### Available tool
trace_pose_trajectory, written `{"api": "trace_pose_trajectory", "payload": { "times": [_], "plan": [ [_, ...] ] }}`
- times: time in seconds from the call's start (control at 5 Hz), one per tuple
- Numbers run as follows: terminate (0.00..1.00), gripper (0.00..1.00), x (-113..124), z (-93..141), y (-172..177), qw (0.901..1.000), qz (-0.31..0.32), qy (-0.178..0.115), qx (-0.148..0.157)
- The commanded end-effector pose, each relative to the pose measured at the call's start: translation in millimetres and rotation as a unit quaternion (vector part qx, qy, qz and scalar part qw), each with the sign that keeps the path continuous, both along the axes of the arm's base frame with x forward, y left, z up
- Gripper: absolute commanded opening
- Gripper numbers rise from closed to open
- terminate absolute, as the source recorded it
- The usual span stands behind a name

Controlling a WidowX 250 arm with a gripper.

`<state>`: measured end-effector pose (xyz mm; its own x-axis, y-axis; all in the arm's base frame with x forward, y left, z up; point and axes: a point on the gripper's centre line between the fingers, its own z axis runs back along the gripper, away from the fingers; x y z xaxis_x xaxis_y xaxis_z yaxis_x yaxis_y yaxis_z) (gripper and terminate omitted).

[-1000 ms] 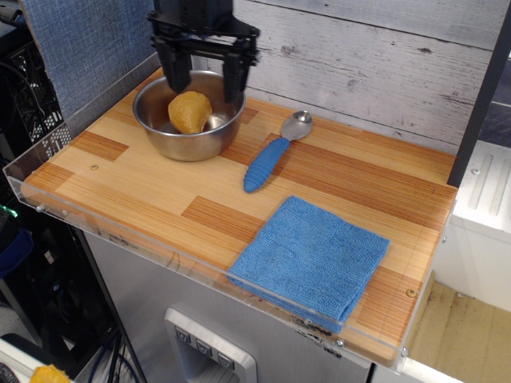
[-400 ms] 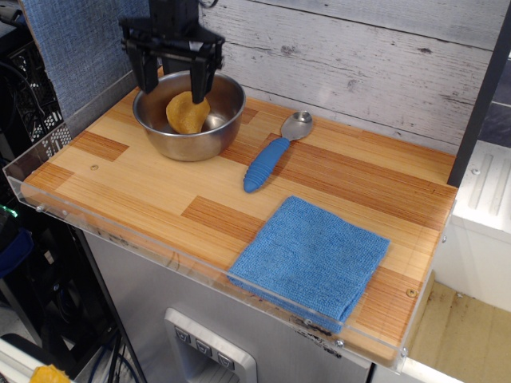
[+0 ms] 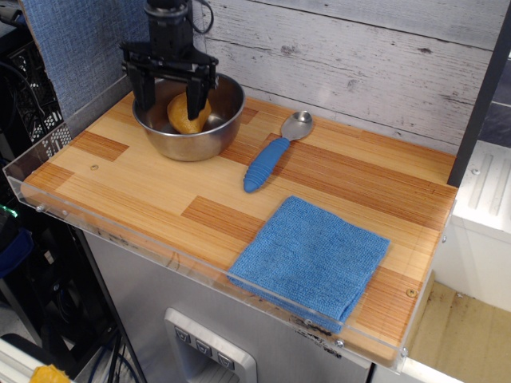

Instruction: Place the drumstick on the blue towel

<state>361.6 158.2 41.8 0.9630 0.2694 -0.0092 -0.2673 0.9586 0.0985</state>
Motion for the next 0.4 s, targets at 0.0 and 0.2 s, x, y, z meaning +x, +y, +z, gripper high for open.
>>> {"api": "trace_pose_trajectory", "payload": {
  "times": [0.0, 0.2],
  "plan": [
    [0.00, 1.00, 8.0, -0.8, 1.2, 1.0000, 0.001, -0.009, 0.000],
    [0.00, 1.00, 9.3, -3.8, -5.1, 0.9999, -0.002, -0.013, -0.006]
  ]
}}
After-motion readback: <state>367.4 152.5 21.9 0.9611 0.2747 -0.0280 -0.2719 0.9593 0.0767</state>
